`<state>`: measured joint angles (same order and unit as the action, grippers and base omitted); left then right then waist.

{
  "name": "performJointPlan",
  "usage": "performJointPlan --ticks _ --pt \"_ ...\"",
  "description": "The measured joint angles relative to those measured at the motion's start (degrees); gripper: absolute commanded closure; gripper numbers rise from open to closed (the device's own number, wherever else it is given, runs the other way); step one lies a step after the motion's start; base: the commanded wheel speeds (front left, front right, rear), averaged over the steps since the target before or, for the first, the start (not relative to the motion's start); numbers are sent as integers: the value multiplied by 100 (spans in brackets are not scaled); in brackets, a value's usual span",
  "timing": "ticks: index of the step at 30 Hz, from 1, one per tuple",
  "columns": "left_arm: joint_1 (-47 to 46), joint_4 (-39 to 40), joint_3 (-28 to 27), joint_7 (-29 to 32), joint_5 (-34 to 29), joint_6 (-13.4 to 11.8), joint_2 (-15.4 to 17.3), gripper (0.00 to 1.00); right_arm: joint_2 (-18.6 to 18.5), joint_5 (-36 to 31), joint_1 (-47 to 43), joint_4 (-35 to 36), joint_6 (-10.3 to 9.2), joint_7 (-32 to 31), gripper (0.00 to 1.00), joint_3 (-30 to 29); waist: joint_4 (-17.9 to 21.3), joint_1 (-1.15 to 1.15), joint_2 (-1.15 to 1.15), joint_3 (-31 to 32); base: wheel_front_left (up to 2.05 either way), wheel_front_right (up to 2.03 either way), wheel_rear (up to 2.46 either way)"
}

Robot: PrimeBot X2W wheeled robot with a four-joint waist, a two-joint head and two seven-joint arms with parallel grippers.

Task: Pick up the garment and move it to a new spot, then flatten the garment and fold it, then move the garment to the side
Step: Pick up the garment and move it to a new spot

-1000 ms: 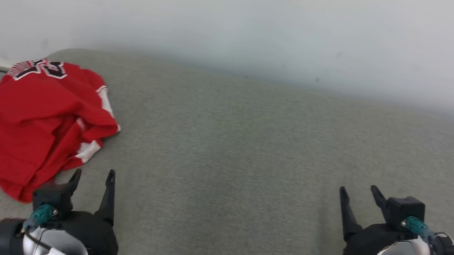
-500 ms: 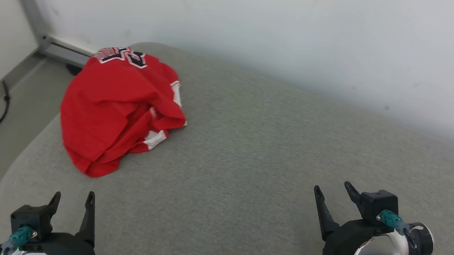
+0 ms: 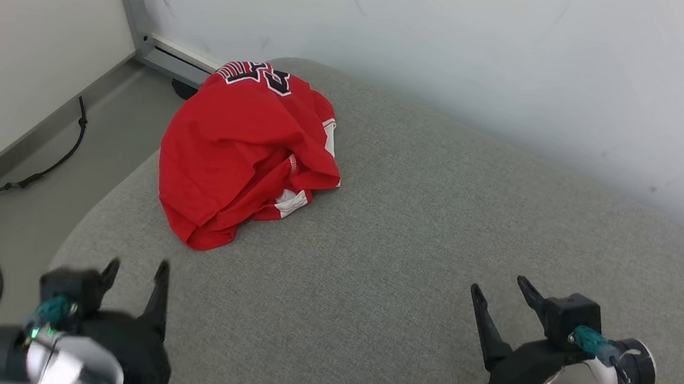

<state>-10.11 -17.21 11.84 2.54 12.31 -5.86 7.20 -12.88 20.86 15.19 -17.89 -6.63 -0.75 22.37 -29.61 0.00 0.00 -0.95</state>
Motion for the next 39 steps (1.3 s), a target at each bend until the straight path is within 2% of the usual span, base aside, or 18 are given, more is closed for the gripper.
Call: performJointPlan --ticks 3,6,19,24,31,33,37,39 --pt "-547 -176 80 230 60 176 -73 0 -103 -101 -191 238 -14 -86 0 13 30 0 1 -25 0 0 0" --pt "-1166 -445 14 508 140 242 -71 0 -201 -234 -190 598 -18 -188 0 81 117 0 0 -59 0 0 0" --pt "-2805 -1925 -263 1384 347 383 86 0 -890 -881 -399 2416 -43 -1033 0 -8 892 1 1 -464 0 0 0" --pt "-3149 -2393 -383 1518 318 278 308 0 -1060 -931 -541 2892 -44 -1407 0 -175 1267 1 1 -698 0 0 0" --pt "-3205 -2886 -560 1669 175 125 877 0 -1062 -931 -311 3349 -44 -1784 0 -222 1827 1 1 -1036 0 0 0" --pt "-3325 -2982 -587 1694 176 122 899 0 -1087 -931 -259 3497 -44 -1863 0 -280 1976 1 1 -1137 0 0 0" --pt "-3682 -2977 -560 1762 177 49 628 0 -1173 -929 -269 3723 -44 -2034 0 -419 2201 1 1 -1394 0 0 0" --pt "-3824 -3021 -534 1769 160 31 595 0 -1210 -929 -272 3802 -45 -2104 0 -495 2278 2 1 -1533 0 0 0"
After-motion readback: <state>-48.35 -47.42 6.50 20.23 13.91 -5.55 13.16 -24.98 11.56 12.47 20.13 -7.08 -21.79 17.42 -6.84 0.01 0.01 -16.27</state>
